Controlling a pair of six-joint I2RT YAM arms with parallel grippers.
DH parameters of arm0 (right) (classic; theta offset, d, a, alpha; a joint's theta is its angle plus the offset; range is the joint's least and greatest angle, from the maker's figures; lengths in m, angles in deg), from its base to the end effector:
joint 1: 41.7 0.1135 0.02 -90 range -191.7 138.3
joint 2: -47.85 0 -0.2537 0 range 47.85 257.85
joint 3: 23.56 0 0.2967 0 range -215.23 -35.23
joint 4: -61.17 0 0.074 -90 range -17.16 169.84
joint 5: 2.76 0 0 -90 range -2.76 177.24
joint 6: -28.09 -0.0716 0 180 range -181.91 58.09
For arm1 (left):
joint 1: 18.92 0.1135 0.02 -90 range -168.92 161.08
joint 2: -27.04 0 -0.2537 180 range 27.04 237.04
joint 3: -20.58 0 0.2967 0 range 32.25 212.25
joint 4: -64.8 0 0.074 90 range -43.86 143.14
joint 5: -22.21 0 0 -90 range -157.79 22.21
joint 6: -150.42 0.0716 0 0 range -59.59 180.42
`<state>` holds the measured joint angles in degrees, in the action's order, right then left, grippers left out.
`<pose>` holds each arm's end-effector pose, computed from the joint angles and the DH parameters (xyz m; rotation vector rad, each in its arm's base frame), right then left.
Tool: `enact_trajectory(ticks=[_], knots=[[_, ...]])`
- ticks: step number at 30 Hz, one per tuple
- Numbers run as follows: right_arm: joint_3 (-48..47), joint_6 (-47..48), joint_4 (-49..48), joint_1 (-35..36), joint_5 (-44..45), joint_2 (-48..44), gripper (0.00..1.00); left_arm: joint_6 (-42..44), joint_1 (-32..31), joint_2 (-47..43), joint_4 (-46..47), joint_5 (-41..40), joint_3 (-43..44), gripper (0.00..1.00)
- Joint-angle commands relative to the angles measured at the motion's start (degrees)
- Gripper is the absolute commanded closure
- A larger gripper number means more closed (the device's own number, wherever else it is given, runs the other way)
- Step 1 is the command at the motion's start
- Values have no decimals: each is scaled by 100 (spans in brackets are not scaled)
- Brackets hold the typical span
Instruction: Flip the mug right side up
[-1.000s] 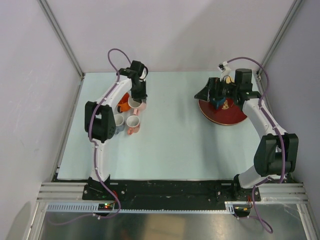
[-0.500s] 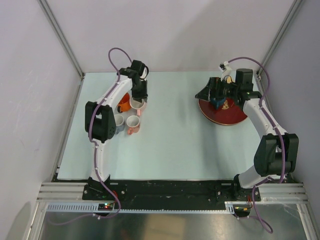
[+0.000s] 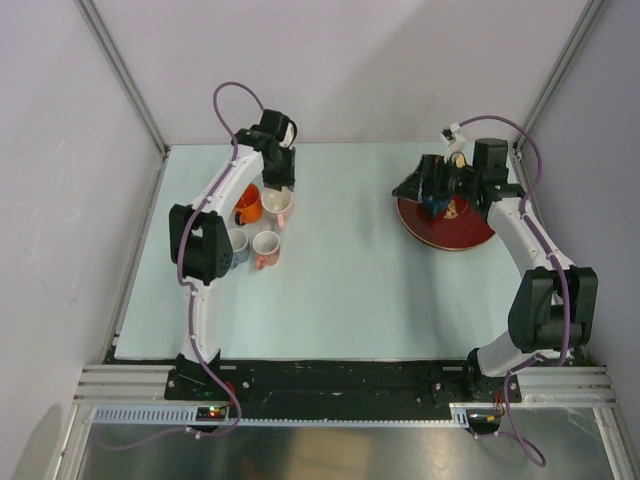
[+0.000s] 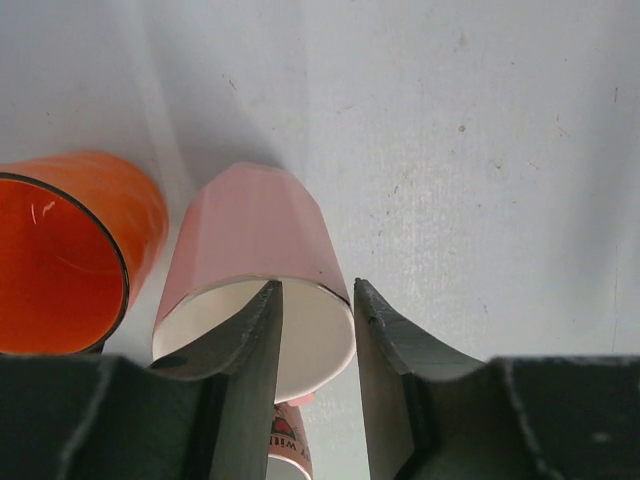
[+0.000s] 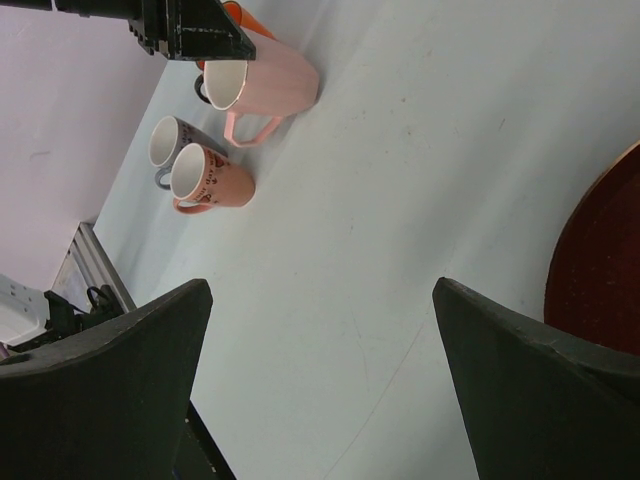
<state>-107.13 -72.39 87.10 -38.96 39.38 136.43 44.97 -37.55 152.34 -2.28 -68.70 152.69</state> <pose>0.4109 0.0728 0.2785 -0.3676 2.0350 1.0148 0.5058 -0.1693 0.2293 0.0676 2.6340 -0.1849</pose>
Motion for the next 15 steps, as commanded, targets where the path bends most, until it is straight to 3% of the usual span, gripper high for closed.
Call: enact_trajectory(ticks=[1, 15], knots=[[65, -53, -223, -31, -26, -132, 1, 202, -15, 28, 140, -112, 259, 61], [105, -89, -231, -39, -15, -148, 1, 261, -13, 29, 159, -120, 201, 60]])
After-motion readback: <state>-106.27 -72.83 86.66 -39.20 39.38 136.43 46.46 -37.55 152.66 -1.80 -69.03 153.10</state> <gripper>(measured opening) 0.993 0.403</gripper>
